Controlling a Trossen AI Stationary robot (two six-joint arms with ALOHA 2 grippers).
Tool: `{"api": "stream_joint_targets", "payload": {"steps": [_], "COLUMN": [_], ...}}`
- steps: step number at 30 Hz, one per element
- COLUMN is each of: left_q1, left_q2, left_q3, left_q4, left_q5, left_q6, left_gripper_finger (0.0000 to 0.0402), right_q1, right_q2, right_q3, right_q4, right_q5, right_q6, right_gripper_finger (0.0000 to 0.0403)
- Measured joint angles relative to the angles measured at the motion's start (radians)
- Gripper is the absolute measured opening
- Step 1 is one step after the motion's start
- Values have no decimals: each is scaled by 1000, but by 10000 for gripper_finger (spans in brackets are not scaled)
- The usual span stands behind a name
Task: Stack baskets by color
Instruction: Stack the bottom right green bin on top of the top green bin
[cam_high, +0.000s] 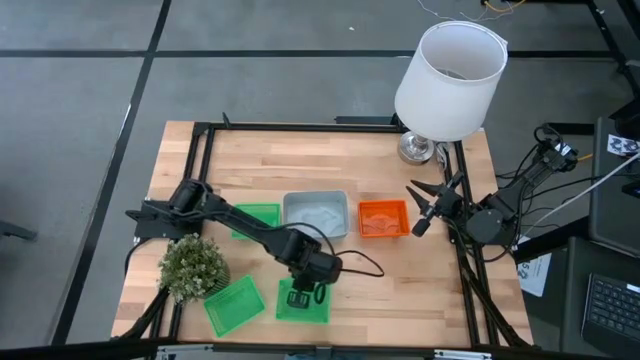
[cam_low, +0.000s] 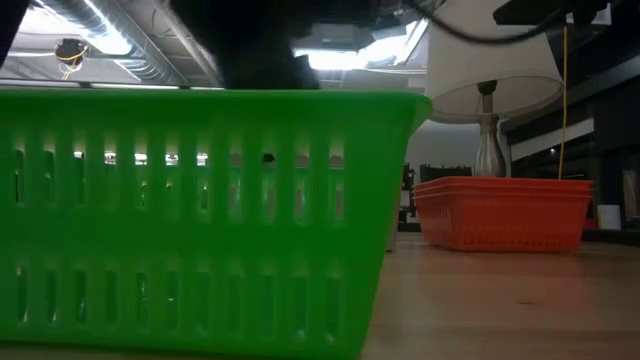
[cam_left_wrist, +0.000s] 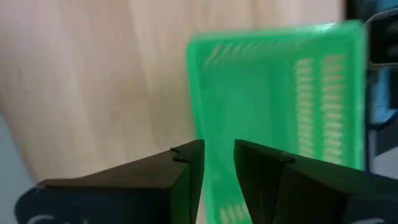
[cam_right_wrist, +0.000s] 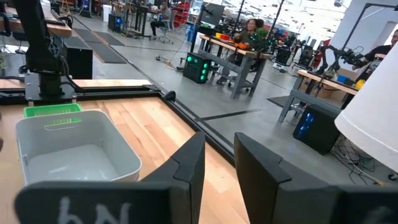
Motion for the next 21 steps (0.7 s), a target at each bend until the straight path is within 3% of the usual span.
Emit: {"api": "stream_joint_targets", "payload": {"steps": [13, 17, 21], "left_q1": [56, 54, 27], "left_q2": [61, 40, 7], "left_q3": [1, 0, 1], "left_q4": [84, 84, 58], "left_q5": [172, 137, 38], "left_q6": [34, 27, 6], "left_gripper_finger": [79, 79, 79], "right_q1": [0, 0, 0], "right_q2": [0, 0, 0], "right_q3": [0, 0, 0], "right_q4": [-11, -16, -15], "right_q5": [-1, -1, -1], "right_q6": [-1, -1, -2], "right_gripper_finger": [87, 87, 87]}}
